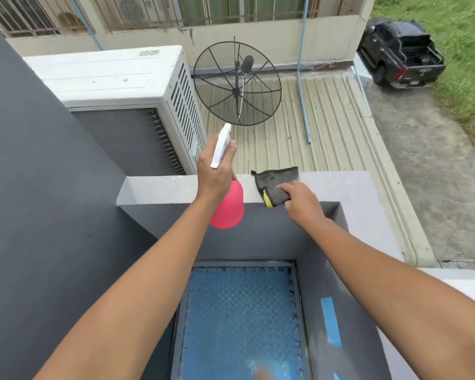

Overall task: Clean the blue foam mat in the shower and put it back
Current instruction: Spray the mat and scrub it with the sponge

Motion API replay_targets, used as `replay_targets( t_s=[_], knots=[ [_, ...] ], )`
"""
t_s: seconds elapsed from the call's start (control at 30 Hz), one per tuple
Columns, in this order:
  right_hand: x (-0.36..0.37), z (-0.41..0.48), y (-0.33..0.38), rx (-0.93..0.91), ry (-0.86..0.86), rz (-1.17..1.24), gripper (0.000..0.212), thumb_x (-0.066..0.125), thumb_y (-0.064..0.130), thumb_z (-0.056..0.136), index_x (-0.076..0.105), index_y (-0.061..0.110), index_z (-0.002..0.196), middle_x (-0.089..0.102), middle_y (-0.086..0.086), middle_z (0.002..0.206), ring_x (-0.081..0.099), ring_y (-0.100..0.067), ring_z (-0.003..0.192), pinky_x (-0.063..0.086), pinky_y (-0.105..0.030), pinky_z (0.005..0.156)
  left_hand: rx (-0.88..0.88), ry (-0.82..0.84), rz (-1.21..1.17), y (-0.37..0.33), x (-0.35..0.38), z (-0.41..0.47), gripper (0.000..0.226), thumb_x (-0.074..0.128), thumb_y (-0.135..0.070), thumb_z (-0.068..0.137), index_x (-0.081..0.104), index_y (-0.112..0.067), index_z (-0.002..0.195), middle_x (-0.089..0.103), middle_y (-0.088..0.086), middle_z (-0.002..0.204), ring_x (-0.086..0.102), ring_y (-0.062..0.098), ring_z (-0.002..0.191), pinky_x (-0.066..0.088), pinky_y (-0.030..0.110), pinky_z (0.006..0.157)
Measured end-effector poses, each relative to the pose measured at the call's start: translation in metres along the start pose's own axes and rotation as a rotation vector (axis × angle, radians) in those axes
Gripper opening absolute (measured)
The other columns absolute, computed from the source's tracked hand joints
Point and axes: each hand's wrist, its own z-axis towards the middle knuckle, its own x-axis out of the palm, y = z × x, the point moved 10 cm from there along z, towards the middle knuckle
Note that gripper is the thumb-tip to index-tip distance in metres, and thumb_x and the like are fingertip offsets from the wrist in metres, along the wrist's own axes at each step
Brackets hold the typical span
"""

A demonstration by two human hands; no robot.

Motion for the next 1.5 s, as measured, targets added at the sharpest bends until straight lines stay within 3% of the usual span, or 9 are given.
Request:
replay_targets(
  t_s=[0.2,0.3,0.5,0.67,0.8,0.97,1.2,1.33,1.5],
  knots=[
    [0.026,-0.078,0.017,0.189,0.022,0.690,0.033,0.049,0.003,0.093,0.065,0.031,0.093,0.064,0.000,0.073,0.054,-0.019,0.066,0.046,-0.032,0.064,-0.073,0.106,-0.030,0.011,-0.038,-0.082,0.013,0.061,-0.028,0.100,0.071,-0.036,0.099,0.069,0.021,0.106,0.051,0.018,0.040,0.047,0.034,0.043],
    [0.048,-0.123,0.021,0.261,-0.013,0.784,0.019,0.055,0.013,0.099,0.067,0.028,0.096,0.070,-0.007,0.086,0.056,-0.014,0.076,0.044,-0.032,0.070,-0.098,0.158,0.022,0.039,-0.057,-0.121,0.016,0.060,-0.028,0.101,0.072,-0.017,0.103,0.070,0.024,0.100,0.052,0.019,0.037,0.043,0.031,0.042],
    [0.132,-0.226,0.011,0.442,-0.047,0.977,0.019,0.059,0.018,0.098,0.075,0.028,0.094,0.076,0.012,0.096,0.066,-0.006,0.093,0.049,-0.029,0.091,-0.239,0.179,0.143,0.161,-0.099,-0.226,0.018,0.070,-0.030,0.091,0.072,-0.012,0.091,0.067,0.022,0.080,0.056,0.020,0.056,0.049,0.041,0.052],
    [0.227,-0.297,-0.022,0.551,-0.027,0.857,0.017,0.061,0.017,0.097,0.071,0.024,0.086,0.069,0.011,0.081,0.059,-0.006,0.077,0.046,-0.027,0.071,-0.455,0.155,0.290,0.317,-0.143,-0.341,0.019,0.073,-0.030,0.087,0.074,-0.011,0.091,0.066,0.023,0.070,0.061,0.028,0.045,0.050,0.030,0.044],
    [0.320,-0.335,-0.048,0.579,0.043,0.809,0.017,0.059,0.015,0.098,0.069,0.023,0.088,0.067,0.002,0.082,0.057,-0.010,0.069,0.046,-0.023,0.055,-0.587,0.215,0.403,0.434,-0.168,-0.434,0.016,0.075,-0.027,0.088,0.073,-0.012,0.091,0.067,0.022,0.070,0.058,0.014,0.037,0.054,0.028,0.047],
    [0.453,-0.353,-0.091,0.569,0.120,0.757,0.018,0.058,0.009,0.097,0.068,0.019,0.085,0.066,0.006,0.072,0.056,-0.006,0.059,0.046,-0.020,0.054,-0.702,0.249,0.469,0.573,-0.182,-0.524,0.030,0.077,-0.042,0.078,0.071,-0.015,0.091,0.056,0.009,0.059,0.065,0.034,0.050,0.059,0.046,0.051],
    [0.607,-0.328,-0.160,0.485,0.005,0.731,0.030,0.058,0.027,0.092,0.064,-0.002,0.090,0.070,-0.026,0.083,0.061,-0.021,0.063,0.053,-0.039,0.056,-0.737,0.170,0.551,0.730,-0.179,-0.582,0.044,0.071,-0.054,0.071,0.065,-0.010,0.075,0.057,0.008,0.065,0.058,0.030,0.065,0.053,0.037,0.065],
    [0.688,-0.293,-0.186,0.401,0.079,0.613,0.015,0.056,0.022,0.090,0.063,0.010,0.085,0.067,-0.011,0.068,0.060,-0.027,0.057,0.053,-0.043,0.053,-0.765,0.118,0.576,0.800,-0.181,-0.599,0.046,0.065,-0.066,0.071,0.063,-0.021,0.075,0.048,0.004,0.062,0.060,0.034,0.070,0.051,0.039,0.070],
    [0.748,-0.241,-0.181,0.227,0.104,0.526,0.021,0.054,0.014,0.094,0.067,0.027,0.106,0.066,0.008,0.095,0.060,-0.012,0.090,0.044,-0.023,0.077,-0.729,0.209,0.603,0.857,-0.166,-0.609,0.047,0.073,-0.050,0.088,0.054,-0.013,0.068,0.053,0.004,0.066,0.055,0.027,0.070,0.040,0.036,0.066]
  ],
)
